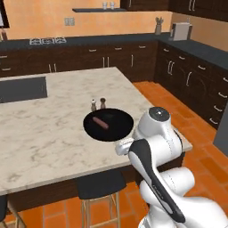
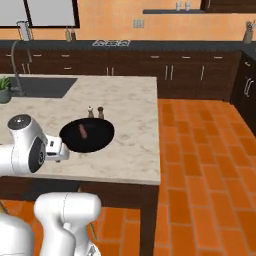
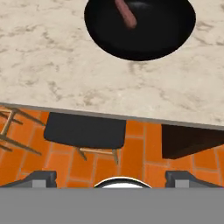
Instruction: Place one bun and one sausage from the bowl on each plate.
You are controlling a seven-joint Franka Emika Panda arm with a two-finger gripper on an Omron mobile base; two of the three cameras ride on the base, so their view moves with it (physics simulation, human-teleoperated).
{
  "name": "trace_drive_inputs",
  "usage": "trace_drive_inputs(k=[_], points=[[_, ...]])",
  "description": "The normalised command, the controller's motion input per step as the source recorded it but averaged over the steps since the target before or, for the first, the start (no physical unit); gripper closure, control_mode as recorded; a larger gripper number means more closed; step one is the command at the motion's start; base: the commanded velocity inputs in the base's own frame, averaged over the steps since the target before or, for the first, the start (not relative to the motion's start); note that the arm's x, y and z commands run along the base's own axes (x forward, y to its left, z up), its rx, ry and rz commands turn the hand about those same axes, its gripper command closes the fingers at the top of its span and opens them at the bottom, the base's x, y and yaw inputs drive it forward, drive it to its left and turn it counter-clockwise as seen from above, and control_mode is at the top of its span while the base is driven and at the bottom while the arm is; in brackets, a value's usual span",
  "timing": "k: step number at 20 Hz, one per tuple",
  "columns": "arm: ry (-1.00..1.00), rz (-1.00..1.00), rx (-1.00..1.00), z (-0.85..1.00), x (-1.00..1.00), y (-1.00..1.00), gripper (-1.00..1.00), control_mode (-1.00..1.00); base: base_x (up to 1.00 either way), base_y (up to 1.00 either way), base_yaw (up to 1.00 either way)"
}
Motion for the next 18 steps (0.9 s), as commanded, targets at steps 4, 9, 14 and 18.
trace_drive_inputs(k=[4,9,14,18], points=[[0.00,0.00,0.00,0.00,0.00,0.00,-1.00,1.00,0.54,-0.93,0.02],[0.00,0.05,0.00,0.15,0.10,0.11,-1.00,-1.00,0.51,0.01,0.15],[-0.02,0.13,0.01,1.00,0.83,0.84,-1.00,-1.00,0.00,0.00,0.00],[0.01,0.03,0.00,0.23,1.00,0.88,-1.00,-1.00,0.00,0.00,0.00]])
